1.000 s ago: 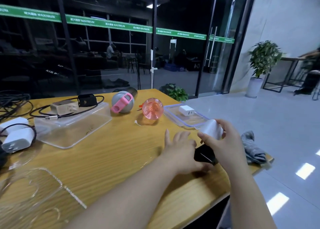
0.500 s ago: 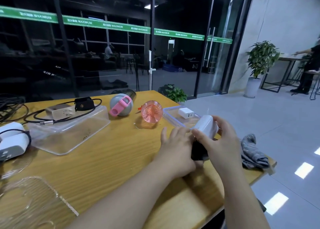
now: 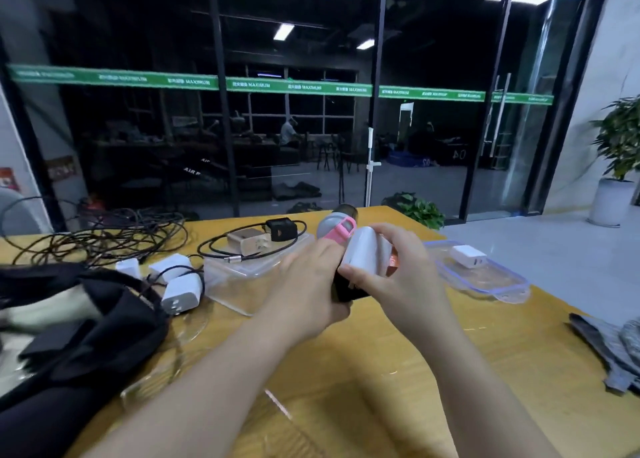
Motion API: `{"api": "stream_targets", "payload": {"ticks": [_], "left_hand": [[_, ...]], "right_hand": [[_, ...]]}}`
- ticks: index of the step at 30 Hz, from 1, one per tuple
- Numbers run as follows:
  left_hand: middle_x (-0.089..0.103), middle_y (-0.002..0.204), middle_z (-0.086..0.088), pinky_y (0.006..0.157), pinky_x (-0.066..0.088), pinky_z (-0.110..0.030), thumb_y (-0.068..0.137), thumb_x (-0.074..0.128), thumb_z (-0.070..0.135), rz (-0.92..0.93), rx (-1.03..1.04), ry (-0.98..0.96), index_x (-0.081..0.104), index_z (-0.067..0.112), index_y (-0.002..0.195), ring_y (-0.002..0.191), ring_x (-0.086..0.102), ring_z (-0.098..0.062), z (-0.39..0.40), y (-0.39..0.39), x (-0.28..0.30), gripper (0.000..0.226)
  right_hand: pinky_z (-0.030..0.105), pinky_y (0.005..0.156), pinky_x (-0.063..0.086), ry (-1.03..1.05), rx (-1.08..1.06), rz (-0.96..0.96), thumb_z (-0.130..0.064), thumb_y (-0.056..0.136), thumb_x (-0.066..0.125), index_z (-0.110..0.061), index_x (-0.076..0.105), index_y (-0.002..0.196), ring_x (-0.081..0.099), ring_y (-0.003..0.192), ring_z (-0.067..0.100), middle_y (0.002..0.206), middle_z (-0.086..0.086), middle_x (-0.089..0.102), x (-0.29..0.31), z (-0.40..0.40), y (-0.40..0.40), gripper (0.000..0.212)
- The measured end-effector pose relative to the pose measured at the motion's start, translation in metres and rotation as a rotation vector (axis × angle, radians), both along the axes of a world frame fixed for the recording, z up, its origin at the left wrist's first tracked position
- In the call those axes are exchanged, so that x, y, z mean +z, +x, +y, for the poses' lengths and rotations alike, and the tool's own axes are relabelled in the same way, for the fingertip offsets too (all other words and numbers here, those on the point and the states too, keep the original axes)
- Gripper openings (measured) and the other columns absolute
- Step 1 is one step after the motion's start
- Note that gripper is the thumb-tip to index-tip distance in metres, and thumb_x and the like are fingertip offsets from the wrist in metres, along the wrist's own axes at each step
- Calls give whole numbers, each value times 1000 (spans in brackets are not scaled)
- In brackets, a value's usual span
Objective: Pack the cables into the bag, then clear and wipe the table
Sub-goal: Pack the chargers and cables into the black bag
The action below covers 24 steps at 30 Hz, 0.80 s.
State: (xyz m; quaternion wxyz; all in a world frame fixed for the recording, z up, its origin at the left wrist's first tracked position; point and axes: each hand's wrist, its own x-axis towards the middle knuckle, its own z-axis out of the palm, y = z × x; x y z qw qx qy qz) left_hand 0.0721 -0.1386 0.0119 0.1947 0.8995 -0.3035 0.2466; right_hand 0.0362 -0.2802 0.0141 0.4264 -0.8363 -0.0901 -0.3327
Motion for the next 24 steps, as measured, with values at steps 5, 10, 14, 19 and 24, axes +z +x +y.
{"api": "stream_targets", "payload": {"ticks": [5,10,14,19,24], "left_hand": [[34,109,13,81,43,-38,73,68,26,95,87,-127,41,45,116,96,50,-22,69,2,3,54],[34,110,9,77,47,-33,75,68,15,165,144,-250,44,45,127,92,49,-16,132,-10,8,65],[39,124,7,94,42,-34,67,78,16,116,253,-341,32,49,134,112,46,-14,174,-21,8,88],[40,123,4,94,38,-28,67,79,20,56,539,-434,44,27,129,113,47,-14,228,-28,5,71],[33,129,-4,87,40,-28,74,71,18,311,749,-374,42,18,129,99,49,-19,276,-44,2,62]], "right_hand": [[12,85,33,-113,146,21,-40,71,78,-29,48,128,37,107,-3,115,-18,44,17,53,5,66],[19,92,37,-257,269,24,-45,70,77,-33,46,127,41,106,4,117,-14,44,28,110,8,66],[17,87,34,-438,409,42,-45,72,76,-29,44,133,40,107,4,118,-13,40,25,149,6,71],[20,82,33,-483,521,54,-47,73,75,-32,43,134,37,99,1,117,-13,39,23,190,7,70],[28,95,41,-444,593,144,-48,71,77,-27,48,132,47,112,9,125,-8,48,23,225,8,71]]}}
